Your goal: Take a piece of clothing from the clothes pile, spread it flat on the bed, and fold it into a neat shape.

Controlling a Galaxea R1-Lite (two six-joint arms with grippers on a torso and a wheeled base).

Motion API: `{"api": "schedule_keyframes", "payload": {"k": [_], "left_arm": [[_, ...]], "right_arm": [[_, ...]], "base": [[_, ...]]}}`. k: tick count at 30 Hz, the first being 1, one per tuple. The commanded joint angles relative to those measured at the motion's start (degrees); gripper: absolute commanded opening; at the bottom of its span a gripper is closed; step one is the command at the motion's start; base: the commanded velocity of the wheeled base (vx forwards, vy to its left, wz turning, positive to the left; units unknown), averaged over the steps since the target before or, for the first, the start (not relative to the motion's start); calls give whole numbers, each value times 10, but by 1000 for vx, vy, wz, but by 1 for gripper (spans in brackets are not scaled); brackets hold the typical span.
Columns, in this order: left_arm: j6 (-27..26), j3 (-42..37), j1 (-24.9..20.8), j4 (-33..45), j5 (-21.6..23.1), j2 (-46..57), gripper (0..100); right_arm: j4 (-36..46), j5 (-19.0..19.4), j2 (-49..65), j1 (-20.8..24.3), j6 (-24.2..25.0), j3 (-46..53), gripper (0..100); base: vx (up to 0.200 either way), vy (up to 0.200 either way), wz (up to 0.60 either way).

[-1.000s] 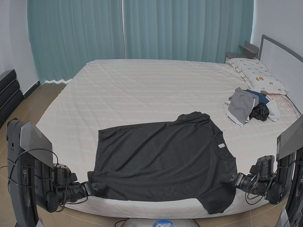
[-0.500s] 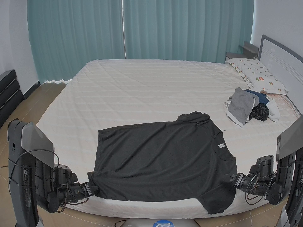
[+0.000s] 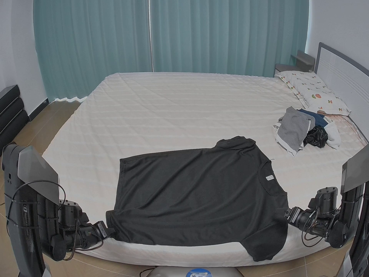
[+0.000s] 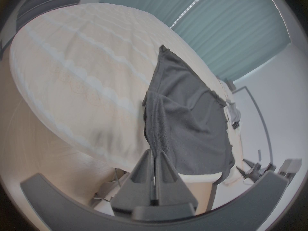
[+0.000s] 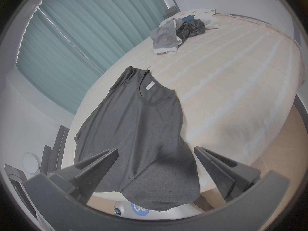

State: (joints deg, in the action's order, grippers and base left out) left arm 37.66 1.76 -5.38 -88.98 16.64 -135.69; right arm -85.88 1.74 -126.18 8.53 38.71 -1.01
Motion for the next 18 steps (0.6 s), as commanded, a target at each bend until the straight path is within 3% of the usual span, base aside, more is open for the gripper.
{"api": "schedule_keyframes", "payload": {"k": [1, 6, 11, 18], "left_arm": [[43, -7, 11, -5, 13, 56, 0], [57, -9, 12, -5, 25, 61, 0], [112, -1, 12, -6, 25, 81, 0], [120, 2, 12, -6, 25, 80, 0]], "right_arm": [[18, 1, 48, -17, -10, 10, 100], [22, 19, 22, -23, -36, 10, 100], [19, 31, -9, -62, -111, 6, 100], [16, 61, -49, -62, -121, -21, 100]], "base": [[0, 0, 0], [0, 0, 0], [0, 0, 0], [0, 0, 0]]}}
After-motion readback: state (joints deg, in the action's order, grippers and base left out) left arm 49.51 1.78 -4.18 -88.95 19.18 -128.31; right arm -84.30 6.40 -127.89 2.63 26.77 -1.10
